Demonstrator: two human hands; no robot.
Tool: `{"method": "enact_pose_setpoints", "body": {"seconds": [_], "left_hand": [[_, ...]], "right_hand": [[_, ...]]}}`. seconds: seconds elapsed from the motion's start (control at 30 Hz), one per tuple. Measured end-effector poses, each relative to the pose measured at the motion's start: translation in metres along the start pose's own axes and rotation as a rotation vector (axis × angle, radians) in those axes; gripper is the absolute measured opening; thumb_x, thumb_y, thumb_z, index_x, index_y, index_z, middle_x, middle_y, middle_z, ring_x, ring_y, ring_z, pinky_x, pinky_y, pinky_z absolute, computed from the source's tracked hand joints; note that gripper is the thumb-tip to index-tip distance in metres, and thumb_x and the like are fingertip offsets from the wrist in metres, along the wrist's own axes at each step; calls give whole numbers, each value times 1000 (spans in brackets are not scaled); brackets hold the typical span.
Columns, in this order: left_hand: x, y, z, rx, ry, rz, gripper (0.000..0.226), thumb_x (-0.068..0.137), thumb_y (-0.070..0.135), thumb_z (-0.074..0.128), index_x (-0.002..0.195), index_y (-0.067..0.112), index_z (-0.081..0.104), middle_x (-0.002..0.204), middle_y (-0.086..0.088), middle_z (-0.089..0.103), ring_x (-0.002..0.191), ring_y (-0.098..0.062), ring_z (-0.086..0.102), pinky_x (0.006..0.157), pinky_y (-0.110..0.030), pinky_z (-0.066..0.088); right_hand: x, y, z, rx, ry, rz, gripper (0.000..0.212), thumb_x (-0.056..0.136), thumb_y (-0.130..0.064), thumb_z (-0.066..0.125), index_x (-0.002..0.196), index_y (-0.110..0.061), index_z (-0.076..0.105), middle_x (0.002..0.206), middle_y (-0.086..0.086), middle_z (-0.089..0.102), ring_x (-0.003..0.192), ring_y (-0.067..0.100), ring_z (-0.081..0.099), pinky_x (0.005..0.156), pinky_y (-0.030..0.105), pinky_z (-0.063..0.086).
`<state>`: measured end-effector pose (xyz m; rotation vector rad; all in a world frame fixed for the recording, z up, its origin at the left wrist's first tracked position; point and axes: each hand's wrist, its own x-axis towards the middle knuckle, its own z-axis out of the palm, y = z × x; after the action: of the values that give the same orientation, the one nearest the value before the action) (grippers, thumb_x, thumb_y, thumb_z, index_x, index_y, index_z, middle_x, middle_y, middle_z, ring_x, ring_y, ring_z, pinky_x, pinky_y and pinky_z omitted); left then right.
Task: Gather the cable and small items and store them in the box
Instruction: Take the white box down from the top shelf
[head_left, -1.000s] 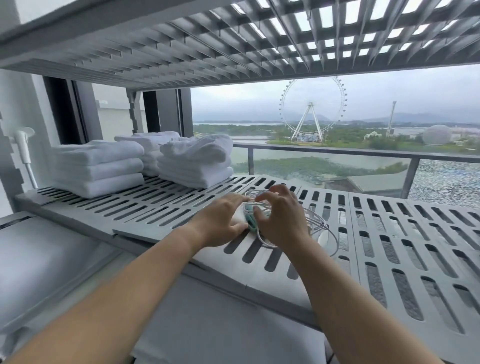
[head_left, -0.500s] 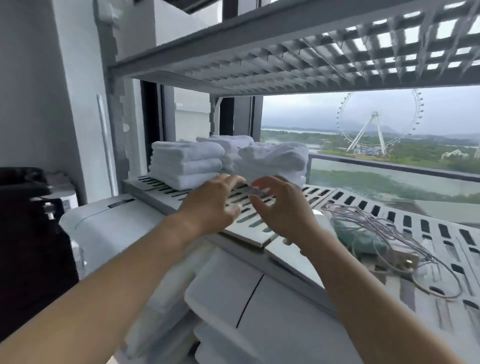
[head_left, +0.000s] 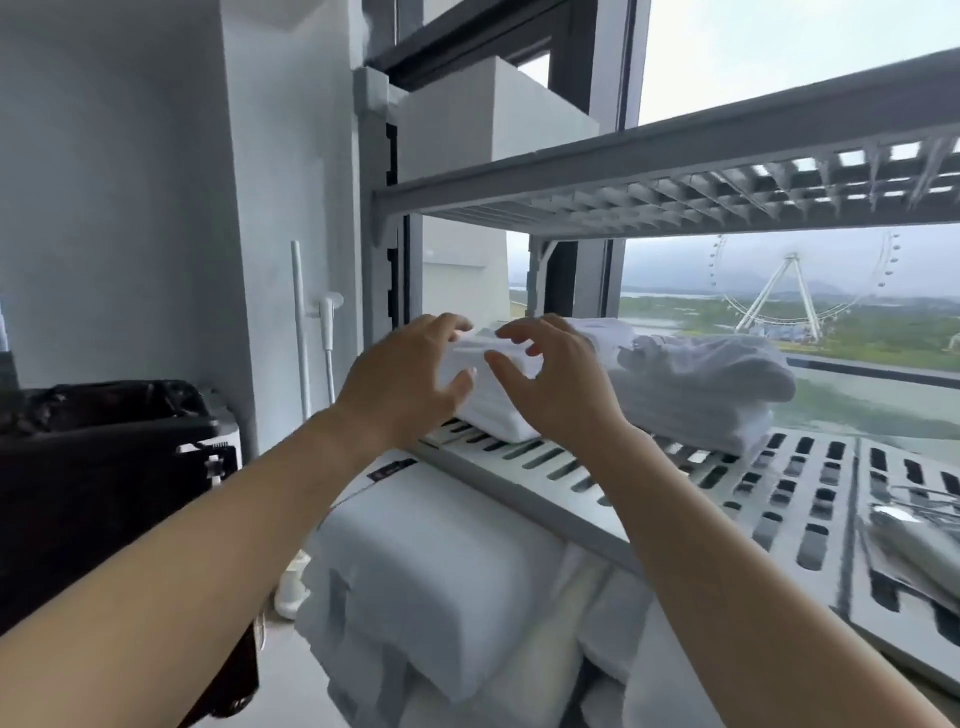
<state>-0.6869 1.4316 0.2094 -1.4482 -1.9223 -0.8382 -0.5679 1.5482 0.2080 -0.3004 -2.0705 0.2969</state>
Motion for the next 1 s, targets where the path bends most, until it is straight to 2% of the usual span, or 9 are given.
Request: {"method": "enact_pose_setpoints", "body": {"seconds": [0.13,0.3,0.5,0.73,0.83,1.0], "left_hand": [[20,-46,-22,31,51,35,43,85,40,54,125,28,43,126,5,55,109,-16,54,80,-28,41],[50,-82,-39,28,114,85,37,89,44,49,122,28,47,123,6,57,106,-15,56,77,-27,43],[91,-106,-33,-13,205,115,32,90,42,48,118,30,48,120,8,59,104,-11,56,78,-26,45],[145,-122,-19,-62,266,137,28,90,40,46,116,30,48,115,10,57,96,-5,51,80,-28,46],[170,-135,-17,-65,296,172,29,90,37,46,116,26,49,116,7,58,101,-9,54,81,-26,43],[213,-160,-15,-111,315,204,30,90,37,47,117,25,49,113,7,58,97,-7,52,77,-25,42]], "right_hand": [[33,-25,29,-27,35,-23,27,84,-38,61,106,-22,62,106,-3,61,86,9,55,71,23,41],[76,-43,48,-63,64,-72,27,85,-36,61,106,-19,62,106,-1,60,88,13,57,78,28,46],[128,-42,54,-115,135,-137,26,84,-36,62,103,-19,64,107,-1,62,89,15,58,76,27,44],[187,-29,59,-113,220,-247,22,83,-35,64,100,-21,65,105,-4,64,83,3,52,72,19,40],[212,-27,65,-97,233,-284,23,83,-36,62,99,-20,66,103,-3,64,82,5,54,74,22,45],[254,-22,73,-168,237,-279,23,84,-37,61,102,-22,64,104,-5,61,83,7,54,71,21,40]]}}
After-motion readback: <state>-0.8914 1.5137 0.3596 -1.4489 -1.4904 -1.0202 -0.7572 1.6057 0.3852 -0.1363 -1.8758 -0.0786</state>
